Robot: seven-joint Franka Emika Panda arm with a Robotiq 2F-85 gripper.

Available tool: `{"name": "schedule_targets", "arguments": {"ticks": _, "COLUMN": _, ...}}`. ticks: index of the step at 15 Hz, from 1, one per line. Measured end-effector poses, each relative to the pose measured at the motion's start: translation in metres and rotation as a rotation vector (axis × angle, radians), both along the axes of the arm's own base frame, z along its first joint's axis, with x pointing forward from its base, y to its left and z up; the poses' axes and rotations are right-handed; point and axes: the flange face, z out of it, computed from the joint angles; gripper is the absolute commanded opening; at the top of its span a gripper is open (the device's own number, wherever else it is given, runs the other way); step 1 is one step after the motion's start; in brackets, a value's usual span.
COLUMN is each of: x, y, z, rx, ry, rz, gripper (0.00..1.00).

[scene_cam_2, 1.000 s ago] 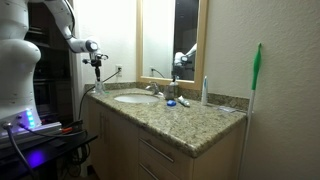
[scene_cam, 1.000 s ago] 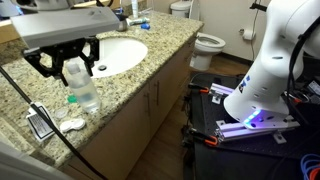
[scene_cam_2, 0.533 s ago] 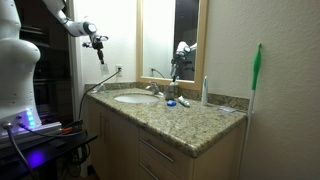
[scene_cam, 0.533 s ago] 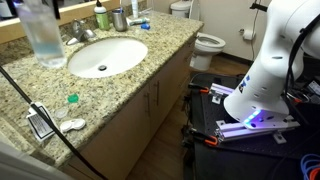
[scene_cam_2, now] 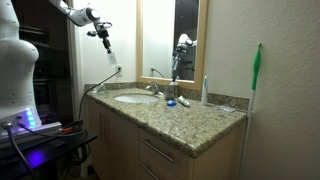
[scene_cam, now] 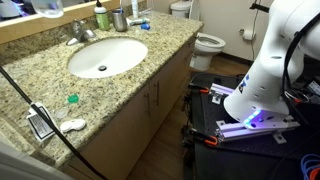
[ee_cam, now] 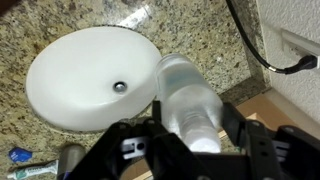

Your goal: Move the clear bottle on the left backwards

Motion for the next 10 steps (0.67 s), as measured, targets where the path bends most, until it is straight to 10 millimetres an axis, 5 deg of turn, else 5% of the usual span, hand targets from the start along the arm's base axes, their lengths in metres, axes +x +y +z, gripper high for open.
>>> {"name": "schedule_targets", "arguments": {"ticks": 3, "x": 0.022, "y": -0.011, "z": -0.017, "rx": -0.026, "ry": -0.004, "rz": -0.117, "gripper": 0.36}}
{"name": "schedule_targets", "arguments": {"ticks": 9, "x": 0.130, "y": -0.049, "z": -0.048, "rx": 0.093, "ry": -0.081, "rz": -0.436, "gripper": 0.36}}
{"name": "schedule_targets", "arguments": {"ticks": 10, "x": 0.144, "y": -0.055, "z": -0.052, "rx": 0.125, "ry": -0.089, "rz": -0.481, "gripper": 0.61}}
